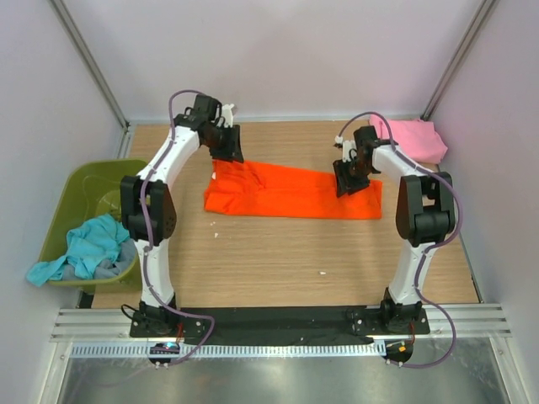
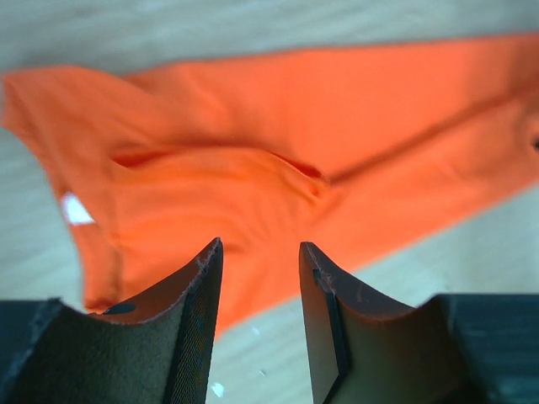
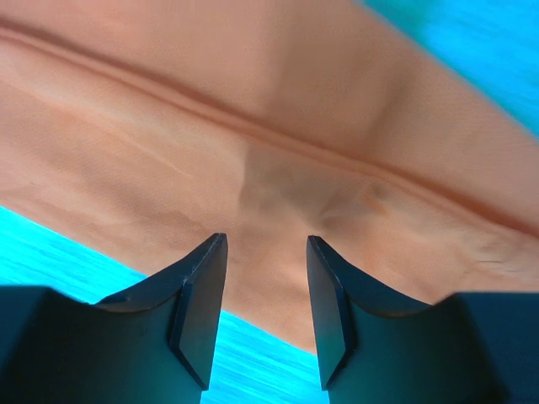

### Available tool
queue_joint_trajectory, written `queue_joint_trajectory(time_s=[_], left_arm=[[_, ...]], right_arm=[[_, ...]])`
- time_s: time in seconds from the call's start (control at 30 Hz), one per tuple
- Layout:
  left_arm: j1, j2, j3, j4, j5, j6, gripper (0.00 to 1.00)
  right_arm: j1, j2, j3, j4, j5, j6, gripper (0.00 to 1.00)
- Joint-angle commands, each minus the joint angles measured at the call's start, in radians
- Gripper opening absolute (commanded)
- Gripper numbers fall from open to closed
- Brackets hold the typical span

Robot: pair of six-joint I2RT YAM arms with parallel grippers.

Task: Fold and stack the t-shirts
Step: Fold the tshirt

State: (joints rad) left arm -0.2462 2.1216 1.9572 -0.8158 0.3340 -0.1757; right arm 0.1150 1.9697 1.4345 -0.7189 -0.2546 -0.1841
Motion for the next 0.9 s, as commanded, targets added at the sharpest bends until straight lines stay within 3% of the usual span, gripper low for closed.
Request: queue_joint_trajectory(time_s=[0.0,0.17,0.3,0.87], left_arm=[[-0.048,-0.110,-0.114,-0.042,0.164,-0.007,0.43],[-0.080,-0.134,-0.247,-0.017,0.230,-0.071,0.42],[-0.085,-0.126,-0.303,0.004,0.183,-0.099,0.42],[-0.076,-0.037,-0.294,0.003,-0.018,-0.047,0.42]], right_arm=[[-0.009,-0.022,0.145,-0.004,0.017,-0.032,0.49],[-0.008,0.119,0.377,-0.019,0.041,-0.041,0.49],[-0.008,0.198,0.425,-0.016,0.044,-0.048,0.49],[-0.046,0.162,0.254,-0.007,0.061,-0.069,0.49]])
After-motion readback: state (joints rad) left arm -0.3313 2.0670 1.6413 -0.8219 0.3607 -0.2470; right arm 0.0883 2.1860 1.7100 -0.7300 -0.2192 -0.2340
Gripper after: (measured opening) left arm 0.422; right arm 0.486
